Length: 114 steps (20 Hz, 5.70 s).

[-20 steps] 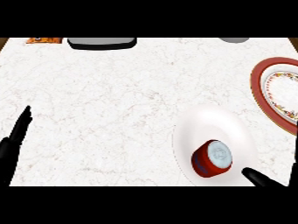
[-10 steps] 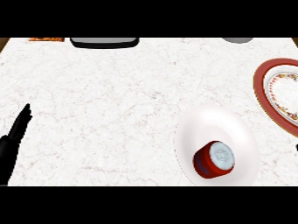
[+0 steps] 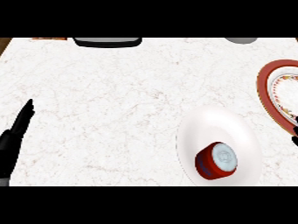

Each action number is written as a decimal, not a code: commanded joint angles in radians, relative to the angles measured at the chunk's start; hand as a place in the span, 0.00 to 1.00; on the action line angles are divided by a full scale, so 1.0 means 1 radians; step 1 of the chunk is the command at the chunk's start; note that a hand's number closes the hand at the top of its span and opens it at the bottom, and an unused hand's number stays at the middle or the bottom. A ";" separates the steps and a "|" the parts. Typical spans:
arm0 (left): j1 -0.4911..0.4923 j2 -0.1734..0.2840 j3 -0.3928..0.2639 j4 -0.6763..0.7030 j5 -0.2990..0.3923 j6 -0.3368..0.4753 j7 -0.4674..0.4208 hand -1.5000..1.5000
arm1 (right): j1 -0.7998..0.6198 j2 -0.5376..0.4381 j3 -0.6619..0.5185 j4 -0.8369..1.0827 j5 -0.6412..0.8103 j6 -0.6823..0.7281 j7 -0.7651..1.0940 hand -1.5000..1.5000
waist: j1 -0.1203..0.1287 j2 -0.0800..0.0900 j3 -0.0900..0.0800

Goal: Pick the can from the plate and place it in the plate

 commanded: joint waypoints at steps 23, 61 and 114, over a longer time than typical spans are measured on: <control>0.018 -0.114 0.067 -0.005 -0.117 -0.062 -0.008 0.50 | -0.267 0.184 0.162 0.409 0.079 0.508 0.071 0.00 | -0.007 -0.003 0.001; 0.022 -0.203 0.187 -0.026 -0.205 -0.156 -0.011 0.50 | -0.297 -0.262 -0.359 1.051 0.514 0.741 -0.629 1.00 | -0.005 0.023 0.019; -0.016 -0.203 0.205 -0.036 -0.229 -0.201 0.032 0.50 | -1.065 -0.068 -0.254 2.017 0.679 0.719 -1.328 0.00 | 0.018 0.004 0.002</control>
